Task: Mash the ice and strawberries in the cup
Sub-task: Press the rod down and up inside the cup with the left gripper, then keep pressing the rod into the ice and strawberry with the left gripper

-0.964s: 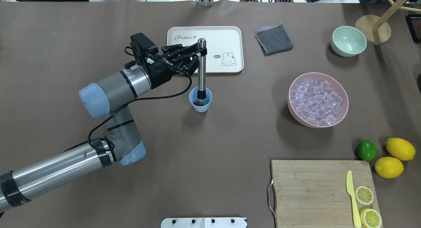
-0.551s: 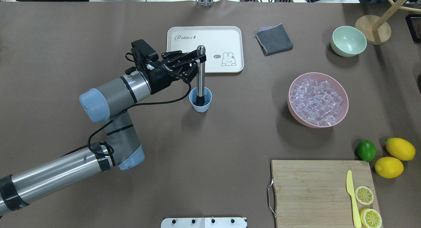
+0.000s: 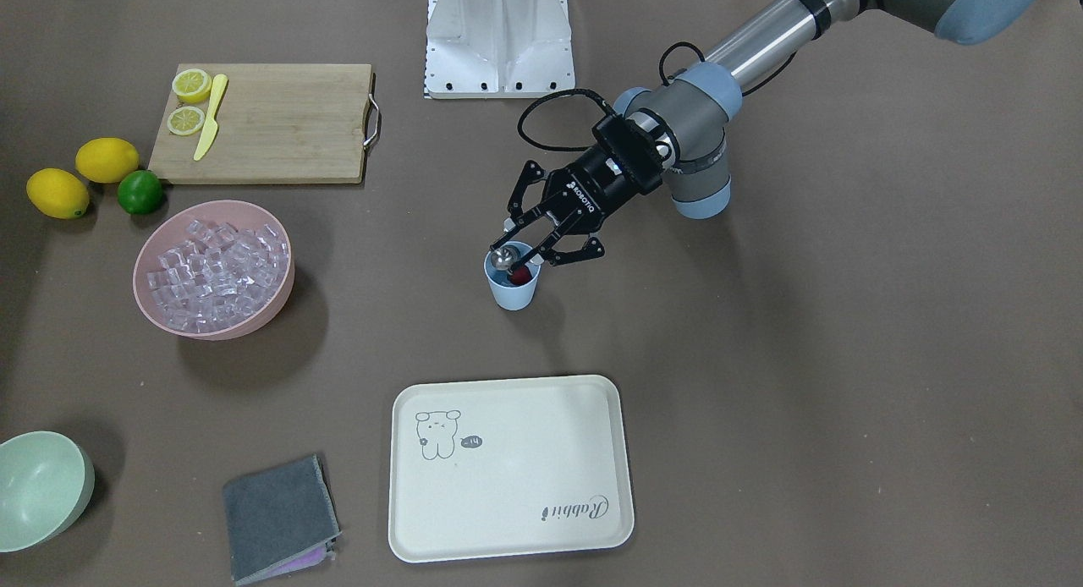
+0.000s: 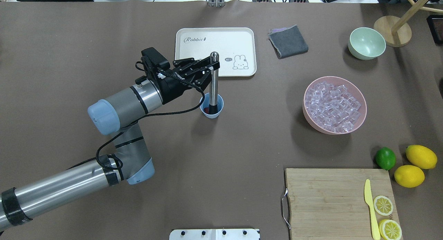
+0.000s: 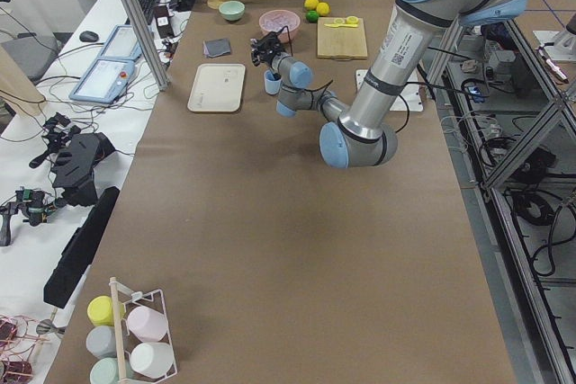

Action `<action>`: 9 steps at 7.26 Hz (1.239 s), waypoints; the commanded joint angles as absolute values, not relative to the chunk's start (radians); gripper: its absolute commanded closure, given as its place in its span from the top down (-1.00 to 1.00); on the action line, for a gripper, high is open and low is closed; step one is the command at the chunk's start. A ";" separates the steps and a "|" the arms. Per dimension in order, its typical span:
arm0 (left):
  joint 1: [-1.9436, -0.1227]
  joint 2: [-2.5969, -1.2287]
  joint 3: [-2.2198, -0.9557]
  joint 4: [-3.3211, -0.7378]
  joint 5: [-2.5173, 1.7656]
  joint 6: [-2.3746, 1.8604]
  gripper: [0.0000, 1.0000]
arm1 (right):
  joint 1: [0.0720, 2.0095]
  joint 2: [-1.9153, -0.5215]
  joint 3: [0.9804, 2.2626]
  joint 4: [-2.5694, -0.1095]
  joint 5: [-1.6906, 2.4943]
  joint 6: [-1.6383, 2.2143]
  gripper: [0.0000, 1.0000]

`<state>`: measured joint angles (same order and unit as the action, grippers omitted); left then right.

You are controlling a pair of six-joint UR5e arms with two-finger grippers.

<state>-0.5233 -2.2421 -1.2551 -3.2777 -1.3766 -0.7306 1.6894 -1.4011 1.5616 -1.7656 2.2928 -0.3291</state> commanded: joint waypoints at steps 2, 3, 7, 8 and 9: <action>-0.549 -2.256 -1.259 -3.277 -1.379 -0.727 -0.61 | 1.712 -1.407 1.563 -1.766 2.293 -0.345 0.99; -0.555 -2.258 -1.259 -3.283 -1.376 -0.724 -0.61 | 1.710 -1.404 1.552 -1.766 2.292 -0.359 0.99; -0.554 -2.252 -1.288 -3.284 -1.368 -0.649 -0.61 | 1.686 -1.390 1.559 -1.792 2.292 -0.359 0.99; -0.555 -2.258 -1.314 -3.283 -1.376 -0.625 -0.62 | 1.689 -1.388 1.565 -1.793 2.298 -0.359 0.99; -0.555 -2.258 -1.321 -3.281 -1.381 -0.592 -0.62 | 1.684 -1.387 1.586 -1.805 2.292 -0.344 0.99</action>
